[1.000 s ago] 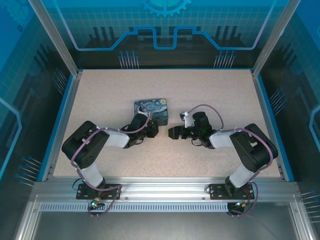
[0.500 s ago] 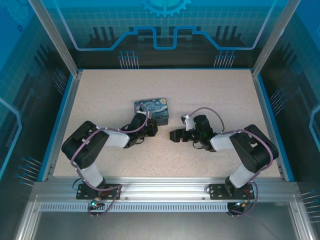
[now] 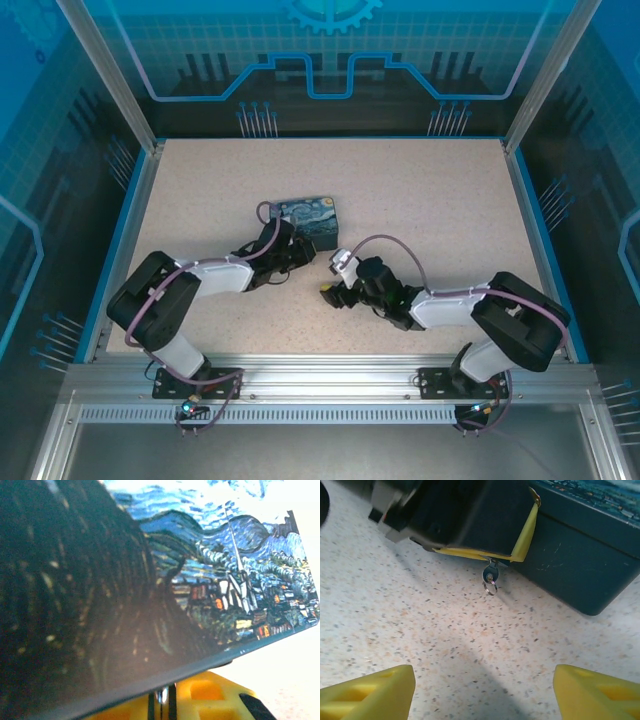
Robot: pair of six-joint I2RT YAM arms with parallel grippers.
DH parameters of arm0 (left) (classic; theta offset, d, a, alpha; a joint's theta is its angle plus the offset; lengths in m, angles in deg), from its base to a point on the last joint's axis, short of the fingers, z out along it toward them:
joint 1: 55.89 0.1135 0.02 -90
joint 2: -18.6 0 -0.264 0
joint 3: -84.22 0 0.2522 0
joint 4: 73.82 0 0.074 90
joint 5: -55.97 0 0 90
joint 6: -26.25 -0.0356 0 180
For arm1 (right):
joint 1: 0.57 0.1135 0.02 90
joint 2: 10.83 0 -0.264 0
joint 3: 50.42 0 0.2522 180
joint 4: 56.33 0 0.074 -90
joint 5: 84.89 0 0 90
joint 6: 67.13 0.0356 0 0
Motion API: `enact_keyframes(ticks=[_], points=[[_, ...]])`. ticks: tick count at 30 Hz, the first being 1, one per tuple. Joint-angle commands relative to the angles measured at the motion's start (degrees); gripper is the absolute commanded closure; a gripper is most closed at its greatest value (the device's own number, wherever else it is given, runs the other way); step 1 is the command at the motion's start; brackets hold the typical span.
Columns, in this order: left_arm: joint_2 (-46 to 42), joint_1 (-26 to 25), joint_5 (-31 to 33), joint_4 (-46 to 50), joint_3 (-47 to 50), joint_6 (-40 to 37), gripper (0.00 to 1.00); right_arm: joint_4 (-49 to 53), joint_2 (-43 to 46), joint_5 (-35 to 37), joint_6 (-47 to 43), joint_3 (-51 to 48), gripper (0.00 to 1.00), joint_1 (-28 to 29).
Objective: Unlock a padlock with a key
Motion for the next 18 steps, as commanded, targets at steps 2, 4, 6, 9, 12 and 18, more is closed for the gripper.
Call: enact_keyframes(ticks=[2,4,6,9,12,18], points=[[-1.96,1.92,-6.13,3.19,-2.71,6.23,1.00,-4.07,-2.67,13.77,-10.15,1.26,0.28,3.37],[-2.15,2.36,-7.49,4.03,-3.22,7.09,1.00,-5.43,-4.19,15.78,-12.46,1.95,0.29,4.72],[-2.51,2.64,-8.36,4.86,-3.78,7.49,1.00,-6.43,-5.88,17.83,-15.09,3.11,0.30,6.05],[-3.08,2.96,-9.52,5.12,-3.94,8.27,1.00,-8.48,-8.20,19.88,-19.16,4.76,0.30,7.22],[-3.74,3.26,-10.06,5.38,-3.95,8.76,1.00,-10.13,-9.47,20.04,-22.13,5.94,0.30,7.29],[-4.84,3.27,-10.50,5.64,-3.86,8.90,1.00,-12.55,-11.65,19.70,-27.50,8.21,0.30,7.54]])
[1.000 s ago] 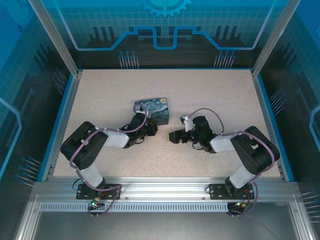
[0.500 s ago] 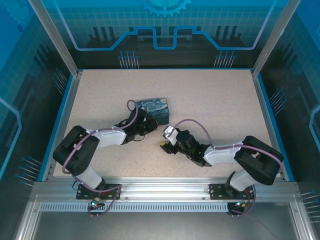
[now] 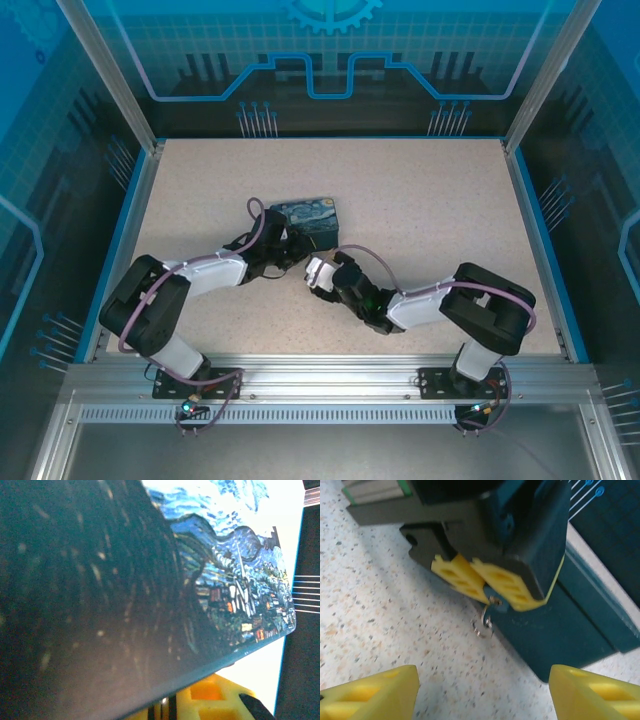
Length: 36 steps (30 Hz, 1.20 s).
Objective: Unlock a padlock with a key
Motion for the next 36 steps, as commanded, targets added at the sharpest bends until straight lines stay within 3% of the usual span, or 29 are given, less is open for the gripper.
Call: enact_keyframes(ticks=[1,6,20,27,36], points=[[-2.19,0.58,-1.88,0.63,-1.76,0.57,1.00,-4.40,-1.52,1.28,-4.81,1.91,0.30,0.56],[-2.13,0.82,-2.84,-0.67,-1.45,1.39,1.00,-4.79,-2.98,-0.43,-5.13,3.71,0.34,-0.12],[-1.93,0.91,-3.13,-1.47,-1.14,1.71,1.00,-4.56,-6.00,-1.33,-3.45,6.83,0.70,-1.81],[-2.61,0.98,-2.81,-1.61,-0.57,2.00,1.00,-5.30,-7.15,-0.40,-2.92,6.26,0.71,-2.18],[-2.71,1.00,-3.02,-1.34,-0.81,2.02,1.00,-5.91,-7.14,-1.23,-1.77,6.48,0.85,-2.97]])
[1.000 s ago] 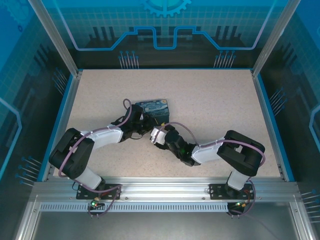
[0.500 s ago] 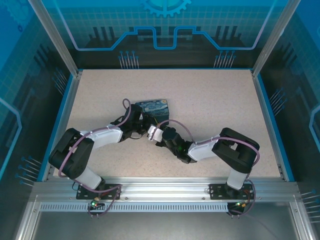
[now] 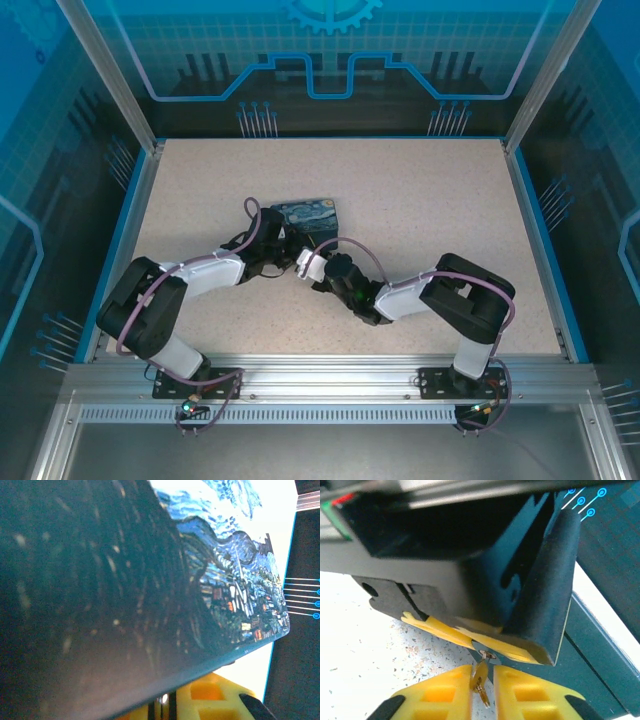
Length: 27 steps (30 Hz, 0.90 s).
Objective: Unlock a padlock with a key
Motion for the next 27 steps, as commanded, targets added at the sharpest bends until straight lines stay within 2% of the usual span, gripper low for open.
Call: enact_keyframes(ticks=[1,8,15,22,27], points=[[-1.91,0.34,-1.54,-1.69,-0.79,0.20,1.00,-2.01,-0.57,-0.05,1.19,1.16,0.86,-0.95],[-2.40,0.34,-1.38,-1.10,-0.79,-0.15,1.00,-1.77,0.17,-2.92,3.41,1.16,1.00,-1.76],[-2.25,0.34,-1.35,-1.92,-0.17,0.19,1.00,3.22,1.68,-10.66,11.45,2.26,1.00,-3.24],[-1.99,0.20,-1.33,-3.48,0.29,0.86,1.00,3.57,1.62,-17.59,21.57,1.77,1.00,-6.45],[-1.68,0.07,-1.27,-4.91,1.22,1.45,1.00,3.70,1.39,-26.61,28.61,2.01,1.00,-10.04]])
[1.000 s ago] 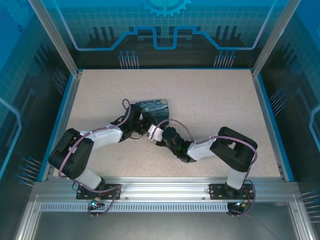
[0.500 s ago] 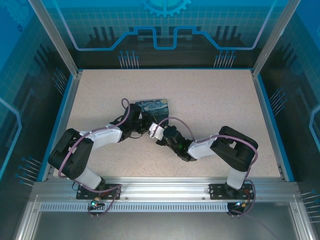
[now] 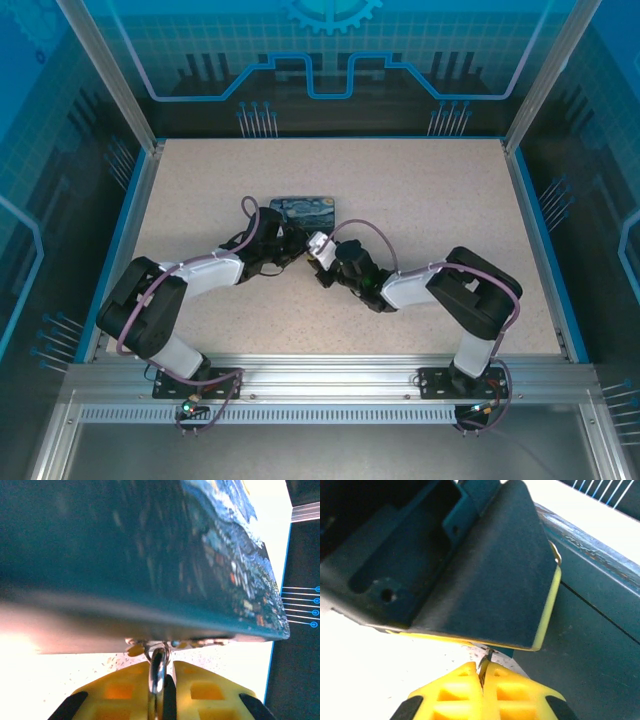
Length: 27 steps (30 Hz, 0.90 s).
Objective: Unlock a padlock with a key
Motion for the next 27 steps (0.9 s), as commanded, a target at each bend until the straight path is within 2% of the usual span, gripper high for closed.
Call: enact_keyframes(ticks=[1,4,8,14,17,22,27], points=[[-1.75,-0.56,-2.32,-3.47,0.84,1.48,1.00,1.17,0.44,-8.25,8.60,1.21,1.00,-3.42],[-1.79,-0.61,-2.16,-3.83,1.15,1.50,1.00,1.17,0.48,-11.56,10.61,1.06,1.00,-4.65],[-1.57,-0.64,-1.46,-3.88,1.50,1.38,1.00,2.94,0.26,-10.14,9.64,0.97,1.00,-4.73],[-1.62,-0.55,0.86,-1.54,1.74,-0.87,1.00,4.07,2.02,-9.08,9.37,-1.89,0.74,-5.05],[-1.23,-0.53,1.58,-0.81,1.93,-1.66,1.00,5.60,4.36,-8.96,9.81,-3.85,0.64,-5.60],[0.63,-0.66,2.31,-1.51,2.79,-2.01,1.00,10.74,7.72,-11.06,12.28,-4.70,0.59,-8.36],[3.38,-0.83,3.55,-2.38,3.56,-2.28,1.00,14.67,8.89,-9.37,14.08,-4.14,0.57,-9.52]])
